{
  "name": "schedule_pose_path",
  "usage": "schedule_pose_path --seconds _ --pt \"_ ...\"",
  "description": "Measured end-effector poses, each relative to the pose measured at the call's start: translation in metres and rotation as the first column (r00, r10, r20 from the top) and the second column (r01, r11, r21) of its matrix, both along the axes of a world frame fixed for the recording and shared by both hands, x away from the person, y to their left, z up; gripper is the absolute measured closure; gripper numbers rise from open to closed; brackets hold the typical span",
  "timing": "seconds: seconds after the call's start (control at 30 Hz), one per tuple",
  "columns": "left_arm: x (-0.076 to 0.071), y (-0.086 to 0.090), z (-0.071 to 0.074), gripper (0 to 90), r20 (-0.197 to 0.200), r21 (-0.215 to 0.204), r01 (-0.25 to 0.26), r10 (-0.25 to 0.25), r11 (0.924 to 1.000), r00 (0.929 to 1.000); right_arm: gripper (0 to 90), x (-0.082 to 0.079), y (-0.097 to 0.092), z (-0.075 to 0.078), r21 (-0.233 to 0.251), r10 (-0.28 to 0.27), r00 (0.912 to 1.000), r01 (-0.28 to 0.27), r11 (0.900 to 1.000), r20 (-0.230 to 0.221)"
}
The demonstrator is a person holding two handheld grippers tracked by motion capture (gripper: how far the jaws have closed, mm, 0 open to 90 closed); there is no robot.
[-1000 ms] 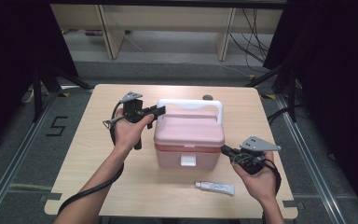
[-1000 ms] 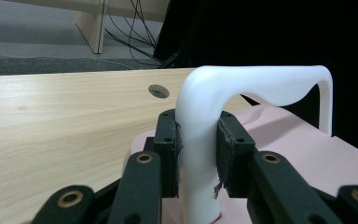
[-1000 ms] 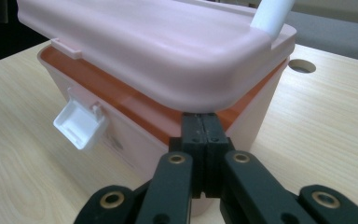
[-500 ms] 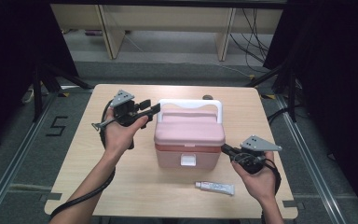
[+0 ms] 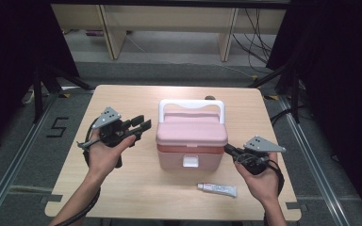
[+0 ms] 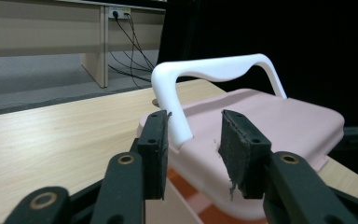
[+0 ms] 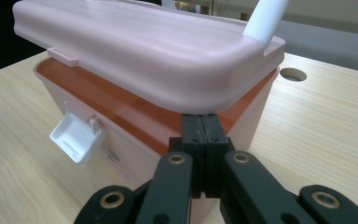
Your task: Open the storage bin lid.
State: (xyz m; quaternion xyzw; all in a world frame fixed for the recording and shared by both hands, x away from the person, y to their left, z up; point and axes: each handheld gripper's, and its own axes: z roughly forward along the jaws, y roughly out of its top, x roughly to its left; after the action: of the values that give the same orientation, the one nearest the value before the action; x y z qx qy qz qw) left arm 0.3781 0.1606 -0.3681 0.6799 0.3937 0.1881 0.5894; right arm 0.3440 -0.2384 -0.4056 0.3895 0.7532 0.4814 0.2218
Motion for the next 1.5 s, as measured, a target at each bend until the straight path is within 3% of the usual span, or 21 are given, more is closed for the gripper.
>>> schedule_pose_path --seconds 0.07,0.1,0.13,0.3,0.37,0.47,0.57,0.6,0.67,0.7,0.73,0.83,0.93,1.0,1.03,1.07,1.2,1.27,1.5 --pt "-0.004 0.003 -0.004 63.1 -0.004 0.005 0.008 -0.008 1.0 1.0 90.0 0.001 0.0 0.0 -0.002 -0.001 0.9999 0.001 1.0 0.011" --pt "-0.006 0.005 -0.006 63.8 -0.014 0.008 0.016 -0.015 0.9998 0.9998 90.0 -0.001 0.002 0.0 0.021 -0.013 0.9999 0.013 0.9997 -0.005" --pt "-0.007 0.006 -0.008 64.7 -0.023 0.002 0.023 -0.023 0.9997 0.9995 90.0 -0.001 0.001 0.002 0.006 -0.009 0.9998 0.009 0.9999 -0.015" --pt "-0.013 0.012 -0.02 71.2 -0.039 0.016 0.021 -0.021 0.9996 0.999 90.0 0.001 -0.001 0.004 -0.01 -0.012 0.9994 0.012 0.9999 0.031" --pt "-0.015 0.013 -0.024 73.9 -0.04 0.027 0.025 -0.024 0.9993 0.9989 90.0 -0.001 0.001 0.005 0.018 -0.018 0.9998 0.018 0.9997 -0.002" --pt "-0.02 0.012 -0.031 79.8 -0.03 0.045 0.031 -0.03 0.9985 0.9991 90.0 0.001 -0.001 0.007 -0.006 -0.014 0.9993 0.014 0.9999 0.034" --pt "-0.025 0.009 -0.04 83.7 -0.035 0.054 0.047 -0.045 0.9974 0.9984 90.0 0.001 0.001 0.007 0.024 -0.025 0.9992 0.024 0.9994 0.033" --pt "-0.026 0.007 -0.043 84.8 -0.038 0.062 0.055 -0.053 0.9965 0.9979 90.0 0.002 0.0 0.008 0.009 -0.017 0.999 0.017 0.9998 0.042" --pt "-0.029 0.002 -0.049 88.2 -0.041 0.059 0.075 -0.073 0.9954 0.9965 90.0 0.002 0.0 0.01 0.014 -0.019 0.9992 0.018 0.9997 0.035" --pt "-0.03 -0.001 -0.051 88.6 -0.043 0.056 0.088 -0.086 0.9945 0.9954 90.0 0.003 0.001 0.01 0.015 -0.03 0.9977 0.029 0.9995 0.061" --pt "-0.03 -0.003 -0.052 88.8 -0.046 0.052 0.098 -0.096 0.9938 0.9944 90.0 0.002 0.002 0.011 0.031 -0.027 0.9989 0.025 0.9992 0.038" --pt "-0.03 -0.009 -0.057 89.2 -0.055 0.031 0.124 -0.123 0.9918 0.9909 90.0 0.003 0.001 0.012 0.027 -0.015 0.999 0.014 0.9995 0.041" --pt "-0.029 -0.015 -0.059 89.6 -0.033 0.029 0.129 -0.128 0.9912 0.9912 90.0 0.004 0.0 0.013 0.004 -0.026 0.9979 0.026 0.9997 0.059" --pt "-0.029 -0.019 -0.057 89.7 -0.014 0.039 0.121 -0.12 0.9919 0.9926 90.0 0.002 0.003 0.013 0.035 -0.041 0.9985 0.04 0.9986 0.037" --pt "-0.029 -0.022 -0.056 89.7 -0.003 0.049 0.118 -0.118 0.9918 0.993 90.0 0.004 0.002 0.013 0.022 -0.034 0.9978 0.033 0.9992 0.058" --pt "-0.029 -0.023 -0.056 89.8 0.003 0.056 0.12 -0.12 0.9912 0.9927 90.0 0.003 0.002 0.013 0.03 -0.028 0.9988 0.026 0.9992 0.041" --pt "-0.024 -0.033 -0.059 89.8 0.003 0.061 0.135 -0.135 0.989 0.9908 90.0 0.004 0.004 0.014 0.033 -0.035 0.9983 0.033 0.9989 0.047" --pt "-0.022 -0.038 -0.061 89.7 0.005 0.076 0.133 -0.134 0.9883 0.991 90.0 0.005 0.003 0.016 0.015 -0.031 0.9979 0.03 0.9994 0.056" --pt "-0.018 -0.052 -0.066 89.8 0.029 0.119 0.117 -0.121 0.9859 0.9922 90.0 0.007 0.004 0.019 0.019 -0.035 0.9971 0.034 0.9992 0.068"
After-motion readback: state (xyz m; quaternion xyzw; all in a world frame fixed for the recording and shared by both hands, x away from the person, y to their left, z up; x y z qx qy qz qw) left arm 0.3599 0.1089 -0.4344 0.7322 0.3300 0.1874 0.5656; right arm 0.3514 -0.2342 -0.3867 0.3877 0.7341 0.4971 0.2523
